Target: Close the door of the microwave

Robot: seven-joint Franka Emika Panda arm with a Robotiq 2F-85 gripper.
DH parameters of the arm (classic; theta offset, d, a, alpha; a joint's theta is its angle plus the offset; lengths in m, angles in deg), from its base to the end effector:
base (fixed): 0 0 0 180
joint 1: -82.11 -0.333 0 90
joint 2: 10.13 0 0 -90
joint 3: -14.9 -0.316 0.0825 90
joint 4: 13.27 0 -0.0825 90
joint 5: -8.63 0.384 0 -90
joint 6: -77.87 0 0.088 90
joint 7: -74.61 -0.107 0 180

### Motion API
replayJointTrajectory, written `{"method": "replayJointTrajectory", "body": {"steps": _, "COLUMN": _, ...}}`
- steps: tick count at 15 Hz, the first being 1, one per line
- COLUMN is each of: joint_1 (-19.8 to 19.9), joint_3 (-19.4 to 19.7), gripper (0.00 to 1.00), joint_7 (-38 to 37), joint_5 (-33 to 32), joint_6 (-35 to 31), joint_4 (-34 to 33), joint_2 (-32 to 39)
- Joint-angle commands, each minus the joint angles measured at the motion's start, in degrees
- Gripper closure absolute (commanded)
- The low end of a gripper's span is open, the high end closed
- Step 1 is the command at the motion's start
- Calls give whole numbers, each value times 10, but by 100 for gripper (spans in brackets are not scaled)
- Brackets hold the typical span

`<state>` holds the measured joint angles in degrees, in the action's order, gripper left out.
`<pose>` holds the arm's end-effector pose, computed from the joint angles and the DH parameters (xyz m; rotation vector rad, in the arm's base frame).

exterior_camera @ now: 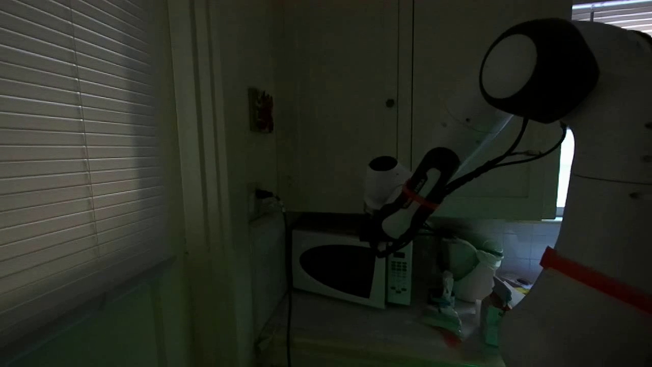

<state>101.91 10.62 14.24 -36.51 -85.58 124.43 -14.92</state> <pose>0.5042 -0.1001 0.3943 2.6735 -0.8578 0.8941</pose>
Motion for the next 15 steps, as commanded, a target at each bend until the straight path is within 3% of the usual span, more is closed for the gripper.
{"method": "replayJointTrajectory", "body": {"steps": 1, "joint_1": 15, "joint_3": 1, "gripper": 100, "joint_7": -61, "joint_5": -67, "joint_6": -9, "joint_4": -38, "joint_2": 46}}
{"method": "replayJointTrajectory", "body": {"steps": 11, "joint_1": 26, "joint_3": 35, "gripper": 100, "joint_7": -274, "joint_5": -294, "joint_6": -18, "joint_4": -136, "joint_2": 123}}
{"method": "replayJointTrajectory", "body": {"steps": 15, "joint_1": 19, "joint_3": 25, "gripper": 100, "joint_7": -272, "joint_5": -261, "joint_6": -41, "joint_4": -85, "joint_2": 79}}
